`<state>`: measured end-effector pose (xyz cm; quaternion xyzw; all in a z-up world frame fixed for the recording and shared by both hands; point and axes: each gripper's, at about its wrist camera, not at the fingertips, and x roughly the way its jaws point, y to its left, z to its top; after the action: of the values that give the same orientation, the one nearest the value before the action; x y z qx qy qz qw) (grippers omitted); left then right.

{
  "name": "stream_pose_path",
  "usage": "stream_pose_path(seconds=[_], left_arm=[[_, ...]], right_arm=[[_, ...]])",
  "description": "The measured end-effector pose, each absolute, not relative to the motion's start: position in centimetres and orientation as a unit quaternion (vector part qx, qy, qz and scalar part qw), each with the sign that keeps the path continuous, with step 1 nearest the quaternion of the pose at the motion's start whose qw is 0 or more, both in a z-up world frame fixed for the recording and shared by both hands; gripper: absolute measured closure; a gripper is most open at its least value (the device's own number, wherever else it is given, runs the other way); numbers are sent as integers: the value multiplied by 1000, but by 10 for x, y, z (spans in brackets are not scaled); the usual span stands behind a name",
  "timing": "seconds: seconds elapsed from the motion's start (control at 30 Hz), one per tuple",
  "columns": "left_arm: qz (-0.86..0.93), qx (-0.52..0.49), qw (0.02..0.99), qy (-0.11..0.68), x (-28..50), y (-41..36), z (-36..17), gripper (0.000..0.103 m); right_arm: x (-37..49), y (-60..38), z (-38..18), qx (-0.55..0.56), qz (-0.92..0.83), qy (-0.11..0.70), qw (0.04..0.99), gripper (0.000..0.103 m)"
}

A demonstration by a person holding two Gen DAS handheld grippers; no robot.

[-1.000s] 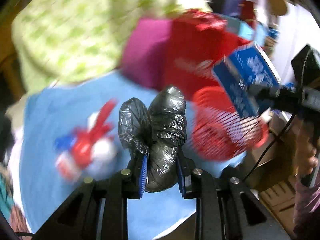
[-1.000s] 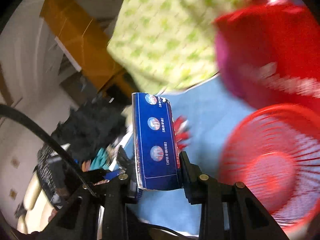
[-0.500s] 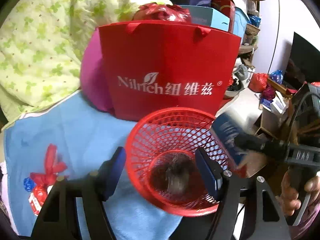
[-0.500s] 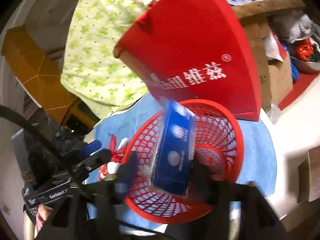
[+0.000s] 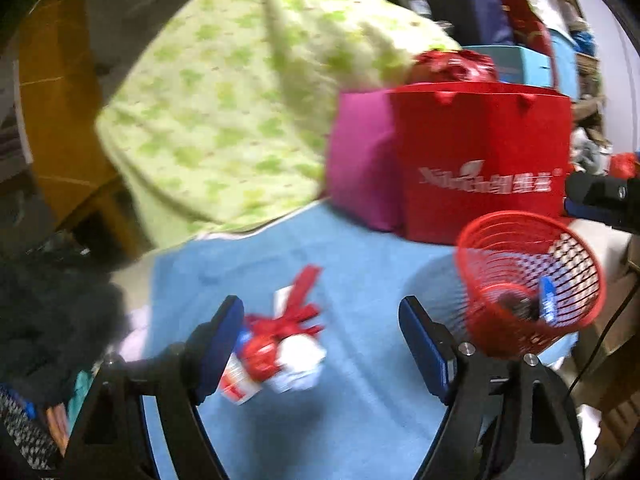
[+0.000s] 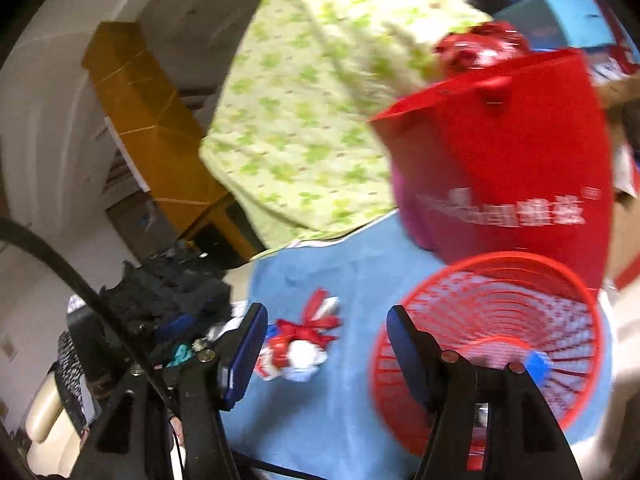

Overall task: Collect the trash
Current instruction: 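Move both open tools back over the remaining items on the towel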

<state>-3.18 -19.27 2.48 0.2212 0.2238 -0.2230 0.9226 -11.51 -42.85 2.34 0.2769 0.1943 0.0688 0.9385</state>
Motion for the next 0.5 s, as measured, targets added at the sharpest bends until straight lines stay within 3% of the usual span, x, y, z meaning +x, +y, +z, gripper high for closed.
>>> stream_pose_path(seconds=[0.5], left_arm=[[-136, 167, 944, 250, -6, -78, 18, 22]], right_arm=[[-27, -303, 15, 226, 156, 256, 927, 36]])
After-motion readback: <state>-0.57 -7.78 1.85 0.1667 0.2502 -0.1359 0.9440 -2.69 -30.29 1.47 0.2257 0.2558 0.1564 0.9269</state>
